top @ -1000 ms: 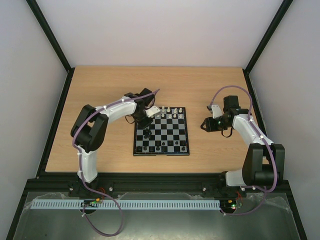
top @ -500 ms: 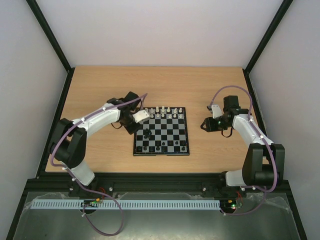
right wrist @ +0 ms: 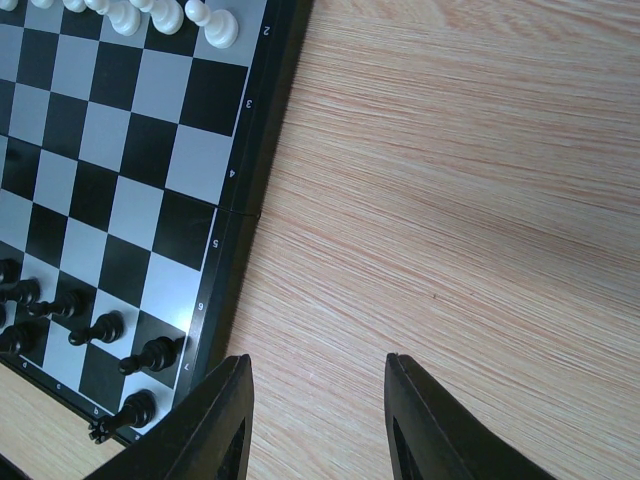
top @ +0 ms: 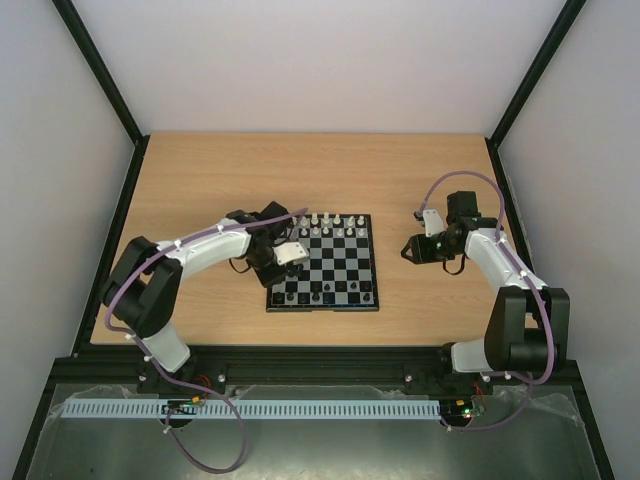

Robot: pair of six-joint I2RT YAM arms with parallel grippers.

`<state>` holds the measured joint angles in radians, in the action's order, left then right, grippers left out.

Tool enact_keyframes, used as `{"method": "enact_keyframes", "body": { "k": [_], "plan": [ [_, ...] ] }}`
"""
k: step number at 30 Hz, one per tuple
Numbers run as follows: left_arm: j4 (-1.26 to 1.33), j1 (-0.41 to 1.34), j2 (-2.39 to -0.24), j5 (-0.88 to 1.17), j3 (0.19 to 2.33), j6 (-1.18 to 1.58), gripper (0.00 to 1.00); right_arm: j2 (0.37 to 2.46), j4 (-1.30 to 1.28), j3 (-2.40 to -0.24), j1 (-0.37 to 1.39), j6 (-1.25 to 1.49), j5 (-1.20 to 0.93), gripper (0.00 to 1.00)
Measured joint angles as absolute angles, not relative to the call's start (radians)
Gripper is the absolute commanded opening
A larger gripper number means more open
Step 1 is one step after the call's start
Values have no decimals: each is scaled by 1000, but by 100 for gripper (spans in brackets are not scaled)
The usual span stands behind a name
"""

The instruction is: Set up the chess pieces on the board

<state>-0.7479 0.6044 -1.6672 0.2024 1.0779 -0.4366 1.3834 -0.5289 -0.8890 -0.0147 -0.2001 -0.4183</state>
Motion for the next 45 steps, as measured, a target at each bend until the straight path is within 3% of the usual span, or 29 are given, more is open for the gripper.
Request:
{"method": "enact_keyframes", "body": {
  "k": [13,27,38,45],
  "plan": [
    [-746,624,-1716,202,1078,-434,7,1383,-529,-889,-15,-202,-418,37],
    [-760,620,-1718,200,1088,-437,28,1406,-529,-890,-15,-202,-418,37],
    [-772,533,-1709,263,1257,-398,31,1411,-529,-894,-15,-202,-418,37],
    [-730,532,-1827,243,1362,-344,34,1411,-529,-894,-15,-202,-418,37]
  ]
}}
